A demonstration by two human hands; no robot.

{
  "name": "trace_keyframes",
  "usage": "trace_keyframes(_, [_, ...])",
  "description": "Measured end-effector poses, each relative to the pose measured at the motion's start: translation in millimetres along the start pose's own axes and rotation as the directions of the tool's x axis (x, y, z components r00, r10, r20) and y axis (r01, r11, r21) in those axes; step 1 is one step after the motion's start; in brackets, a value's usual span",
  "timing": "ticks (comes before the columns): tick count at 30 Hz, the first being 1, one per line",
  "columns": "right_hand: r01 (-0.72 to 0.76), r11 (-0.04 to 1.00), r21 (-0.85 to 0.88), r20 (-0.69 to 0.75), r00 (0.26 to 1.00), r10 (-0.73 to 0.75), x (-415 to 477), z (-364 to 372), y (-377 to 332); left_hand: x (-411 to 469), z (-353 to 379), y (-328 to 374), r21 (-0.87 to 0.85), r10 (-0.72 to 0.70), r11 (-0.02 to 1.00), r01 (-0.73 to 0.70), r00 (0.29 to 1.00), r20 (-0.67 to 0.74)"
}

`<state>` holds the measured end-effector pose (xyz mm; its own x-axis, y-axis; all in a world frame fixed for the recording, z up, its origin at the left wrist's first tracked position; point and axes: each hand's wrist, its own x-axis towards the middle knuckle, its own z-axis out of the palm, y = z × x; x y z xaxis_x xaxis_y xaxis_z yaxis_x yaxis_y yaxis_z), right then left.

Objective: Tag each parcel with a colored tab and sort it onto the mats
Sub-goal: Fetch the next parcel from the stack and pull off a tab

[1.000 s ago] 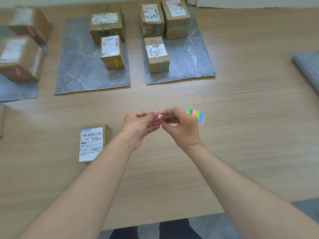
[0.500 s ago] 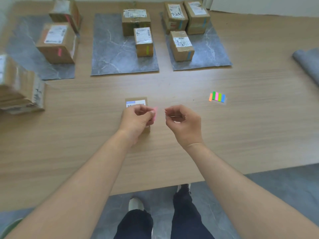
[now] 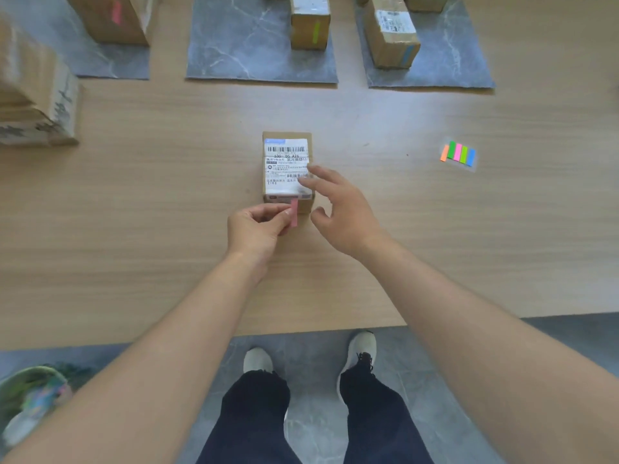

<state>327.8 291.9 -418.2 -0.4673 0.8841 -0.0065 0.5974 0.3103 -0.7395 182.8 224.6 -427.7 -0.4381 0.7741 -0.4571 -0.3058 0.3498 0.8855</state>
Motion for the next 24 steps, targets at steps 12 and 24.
trace_keyframes(12, [0.175,0.973,-0.148,-0.071,0.98,-0.187,21,8,23,11,20,-19,-0.057,0.047,0.997,-0.051,0.997,-0.067])
trace_keyframes(24, [0.123,0.971,-0.205,-0.199,0.966,-0.164,24,31,17,20,-15,-16,0.12,0.048,0.993,-0.004,0.928,-0.369])
